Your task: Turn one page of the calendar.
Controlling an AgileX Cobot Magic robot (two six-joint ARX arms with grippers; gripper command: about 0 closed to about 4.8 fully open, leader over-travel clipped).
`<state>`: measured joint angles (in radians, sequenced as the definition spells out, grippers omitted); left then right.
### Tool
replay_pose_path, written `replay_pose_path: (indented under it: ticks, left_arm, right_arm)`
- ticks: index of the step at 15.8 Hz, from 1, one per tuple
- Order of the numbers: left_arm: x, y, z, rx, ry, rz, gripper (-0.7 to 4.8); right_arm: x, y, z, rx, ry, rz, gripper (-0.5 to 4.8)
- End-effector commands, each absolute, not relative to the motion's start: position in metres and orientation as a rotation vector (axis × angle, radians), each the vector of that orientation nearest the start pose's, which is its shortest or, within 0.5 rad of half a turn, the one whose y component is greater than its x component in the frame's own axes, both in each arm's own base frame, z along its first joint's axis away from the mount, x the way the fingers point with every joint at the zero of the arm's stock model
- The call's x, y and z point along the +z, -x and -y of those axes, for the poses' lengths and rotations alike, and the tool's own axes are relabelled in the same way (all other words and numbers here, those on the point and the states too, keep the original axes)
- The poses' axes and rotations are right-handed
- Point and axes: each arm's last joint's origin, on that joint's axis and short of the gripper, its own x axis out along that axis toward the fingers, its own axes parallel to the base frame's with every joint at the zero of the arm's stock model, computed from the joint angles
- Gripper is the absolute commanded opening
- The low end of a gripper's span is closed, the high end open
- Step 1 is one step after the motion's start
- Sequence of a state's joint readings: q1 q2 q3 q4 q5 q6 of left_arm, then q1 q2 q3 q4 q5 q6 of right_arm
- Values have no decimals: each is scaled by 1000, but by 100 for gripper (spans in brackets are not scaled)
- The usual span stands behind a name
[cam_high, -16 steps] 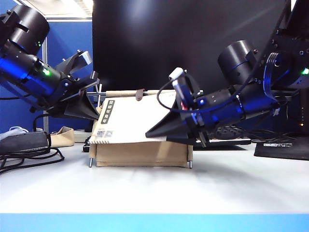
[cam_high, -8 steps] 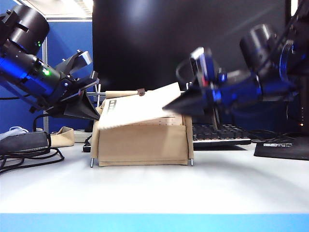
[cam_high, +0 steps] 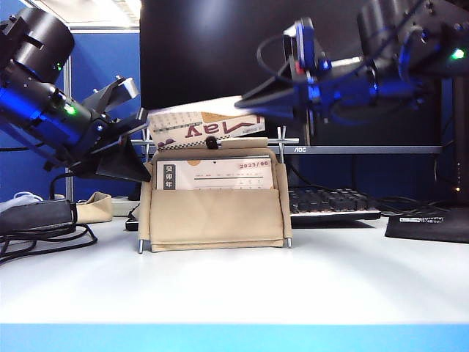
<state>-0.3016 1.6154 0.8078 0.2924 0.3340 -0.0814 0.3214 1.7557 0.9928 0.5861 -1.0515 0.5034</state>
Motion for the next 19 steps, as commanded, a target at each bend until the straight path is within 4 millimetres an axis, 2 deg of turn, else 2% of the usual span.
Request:
replay_pose_path:
  ticks: [1, 7, 13, 17, 19]
  left_arm:
    - [182, -308, 106, -605, 81, -579, -6]
    - [181, -308, 106, -606, 81, -582, -6]
    - [181, -308, 106, -610, 82, -583, -6]
    - [181, -308, 106, -609, 82, -589, -6]
    - [180, -307, 106, -613, 65, -590, -6]
  right_arm:
    - [241, -348, -141, 1292, -480, -457, -6]
    - [266, -360, -140, 1210, -465, -351, -6]
    - [266, -368, -132, 1000, -486, -296, -5]
    - [266, -372, -129, 881, -492, -259, 179]
    - [269, -376, -122, 806, -494, -219, 203]
